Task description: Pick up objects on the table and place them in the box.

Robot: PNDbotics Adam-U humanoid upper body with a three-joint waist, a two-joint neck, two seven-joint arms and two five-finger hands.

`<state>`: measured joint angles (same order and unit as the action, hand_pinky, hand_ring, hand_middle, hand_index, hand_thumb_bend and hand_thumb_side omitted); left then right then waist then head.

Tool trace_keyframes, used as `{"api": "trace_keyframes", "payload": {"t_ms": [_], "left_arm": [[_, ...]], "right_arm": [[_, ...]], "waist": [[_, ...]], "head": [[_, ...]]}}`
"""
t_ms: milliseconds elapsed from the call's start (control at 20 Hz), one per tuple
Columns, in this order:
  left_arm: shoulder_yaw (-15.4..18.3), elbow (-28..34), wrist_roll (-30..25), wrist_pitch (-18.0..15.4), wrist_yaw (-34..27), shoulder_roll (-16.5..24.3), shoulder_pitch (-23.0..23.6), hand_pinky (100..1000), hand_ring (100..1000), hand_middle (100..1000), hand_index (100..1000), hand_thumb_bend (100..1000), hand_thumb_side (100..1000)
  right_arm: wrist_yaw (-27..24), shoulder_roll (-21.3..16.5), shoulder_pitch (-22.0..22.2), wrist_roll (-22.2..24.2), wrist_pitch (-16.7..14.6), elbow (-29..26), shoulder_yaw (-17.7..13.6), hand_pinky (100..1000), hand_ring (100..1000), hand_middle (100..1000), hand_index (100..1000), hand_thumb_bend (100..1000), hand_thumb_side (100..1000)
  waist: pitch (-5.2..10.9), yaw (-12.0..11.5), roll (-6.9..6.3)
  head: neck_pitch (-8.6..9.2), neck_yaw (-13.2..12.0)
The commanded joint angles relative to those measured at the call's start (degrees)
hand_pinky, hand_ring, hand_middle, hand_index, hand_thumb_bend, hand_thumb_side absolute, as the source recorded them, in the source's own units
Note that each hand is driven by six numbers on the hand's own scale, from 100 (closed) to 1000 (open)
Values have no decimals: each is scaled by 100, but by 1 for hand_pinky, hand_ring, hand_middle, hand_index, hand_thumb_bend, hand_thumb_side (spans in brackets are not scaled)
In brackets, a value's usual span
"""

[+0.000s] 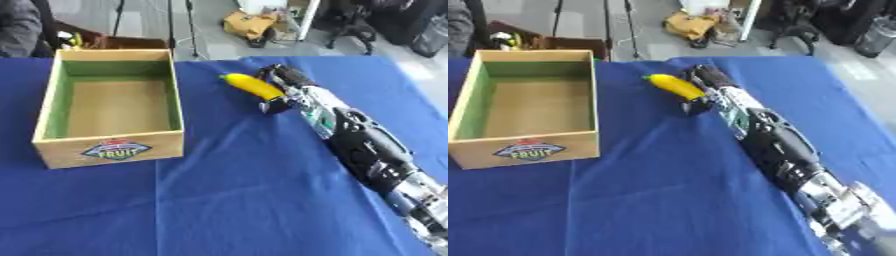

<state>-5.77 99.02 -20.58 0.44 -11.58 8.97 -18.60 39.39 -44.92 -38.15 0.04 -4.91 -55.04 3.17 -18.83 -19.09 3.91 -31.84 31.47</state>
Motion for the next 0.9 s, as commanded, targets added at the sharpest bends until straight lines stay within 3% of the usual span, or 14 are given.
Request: {"api": "trace_keyframes", "payload": {"t_ms": [50,500,900], "left_arm": [[29,115,22,-13,-14,9,-32,602,799,604,609,167,1000],[38,109,33,-3,-18,8,-30,602,800,604,609,169,1000],[41,103,39,4,-32,14,-15,602,800,605,609,170,1000]], "right_arm": [[-159,-167,-23,-207,23,-154,-68,287,287,629,826,107,100],[-662,-267,22,-349,149,-609,-126,283,282,619,817,100,100],[-802,-335,-138,-256,165,-1182,-53,280,281,619,815,100,100]], "waist": [[105,23,-31],[137,67,-15],[205,84,-2]], "head": [[61,-2],[53,-30],[34,-46]]}}
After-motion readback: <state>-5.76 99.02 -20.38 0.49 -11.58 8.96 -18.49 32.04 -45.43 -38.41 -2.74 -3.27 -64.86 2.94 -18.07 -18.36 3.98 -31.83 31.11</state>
